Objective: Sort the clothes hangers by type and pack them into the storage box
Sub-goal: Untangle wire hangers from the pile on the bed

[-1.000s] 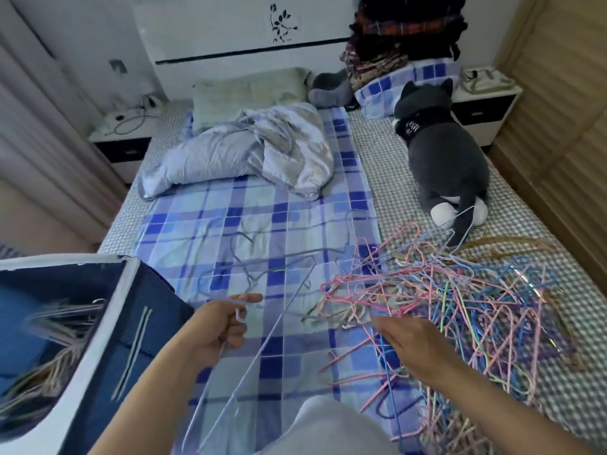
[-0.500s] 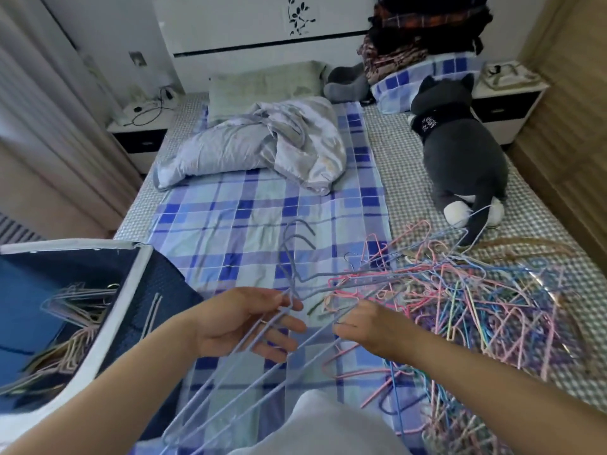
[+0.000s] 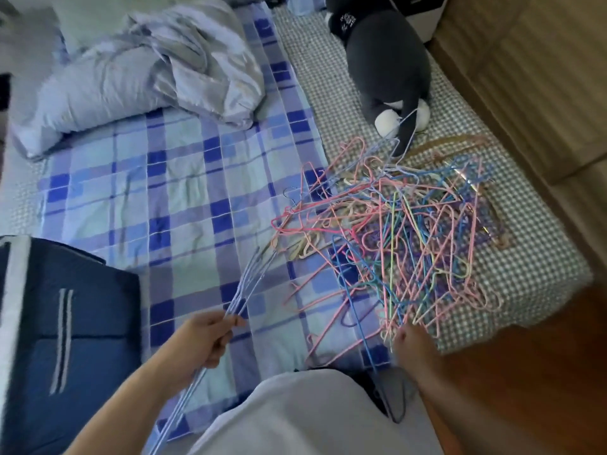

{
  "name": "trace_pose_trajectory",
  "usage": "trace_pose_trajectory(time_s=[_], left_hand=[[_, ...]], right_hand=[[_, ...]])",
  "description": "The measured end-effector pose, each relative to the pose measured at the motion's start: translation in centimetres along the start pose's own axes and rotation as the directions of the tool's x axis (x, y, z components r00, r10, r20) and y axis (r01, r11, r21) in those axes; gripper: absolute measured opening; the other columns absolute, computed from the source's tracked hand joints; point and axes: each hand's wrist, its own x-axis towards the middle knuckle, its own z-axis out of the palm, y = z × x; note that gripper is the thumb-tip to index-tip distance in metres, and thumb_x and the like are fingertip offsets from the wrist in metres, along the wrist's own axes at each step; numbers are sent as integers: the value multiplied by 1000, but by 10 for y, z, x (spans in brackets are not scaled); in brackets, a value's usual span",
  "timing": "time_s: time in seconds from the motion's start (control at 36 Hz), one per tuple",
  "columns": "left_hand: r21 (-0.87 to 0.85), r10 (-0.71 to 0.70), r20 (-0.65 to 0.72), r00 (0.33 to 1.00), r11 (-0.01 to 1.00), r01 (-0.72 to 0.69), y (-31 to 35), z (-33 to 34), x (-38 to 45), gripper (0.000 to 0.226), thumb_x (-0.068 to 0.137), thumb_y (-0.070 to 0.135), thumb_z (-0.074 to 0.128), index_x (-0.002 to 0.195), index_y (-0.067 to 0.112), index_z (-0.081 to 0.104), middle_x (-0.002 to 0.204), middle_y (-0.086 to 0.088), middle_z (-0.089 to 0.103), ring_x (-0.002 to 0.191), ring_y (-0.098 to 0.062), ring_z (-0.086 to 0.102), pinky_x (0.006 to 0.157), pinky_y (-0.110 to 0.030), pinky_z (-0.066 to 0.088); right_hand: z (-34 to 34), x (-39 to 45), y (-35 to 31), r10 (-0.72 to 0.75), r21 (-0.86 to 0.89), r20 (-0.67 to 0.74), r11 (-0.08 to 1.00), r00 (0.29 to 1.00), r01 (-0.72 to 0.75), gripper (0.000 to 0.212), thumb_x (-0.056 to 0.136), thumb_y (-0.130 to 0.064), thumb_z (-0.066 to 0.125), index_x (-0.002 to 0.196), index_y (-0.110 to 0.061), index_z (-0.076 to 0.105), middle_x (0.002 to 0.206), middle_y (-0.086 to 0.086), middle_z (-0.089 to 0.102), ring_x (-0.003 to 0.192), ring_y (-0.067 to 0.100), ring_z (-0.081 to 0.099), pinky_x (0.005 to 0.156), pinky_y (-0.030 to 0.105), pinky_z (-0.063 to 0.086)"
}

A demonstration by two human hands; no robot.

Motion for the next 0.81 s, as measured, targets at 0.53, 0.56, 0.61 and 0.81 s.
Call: trace_pose_trajectory(time_s=[0.53,0.56,0.61,0.81], left_hand=[[-153,11,16,1000,988,-8,-39,-71,10,21,108,16,43,101,8,61,53,3,31,40,-9,22,37,-17,17],[-153,21,31,999,988,-16,-37,-72,9,20,107,15,43,101,9,60,53,3,31,40,-9,22,37,-17,16],[-162,42,56,998,986,-32,-36,-76,6,19,107,15,43,101,10,60,52,4,32,40,-9,21,38,-18,16],[-212,117,89,989,973,-96,-31,-103,-3,21,107,17,43,102,8,61,55,4,29,41,-9,19,37,-17,16]], right_hand=[[72,-102,-72,314,731,254,557,915,-395,11,95,-16,62,87,-16,55,66,5,55,57,20,51,57,31,41],[72,-102,-77,327,766,243,513,913,-387,12,98,-16,57,86,-16,55,65,6,54,54,19,50,56,31,41],[70,-105,-89,367,817,178,461,913,-345,22,100,-14,49,78,-18,53,65,6,52,52,17,48,52,30,41],[-2,-130,-149,437,949,-78,307,896,-67,28,102,-10,48,75,-8,53,57,10,40,35,11,40,43,28,47]])
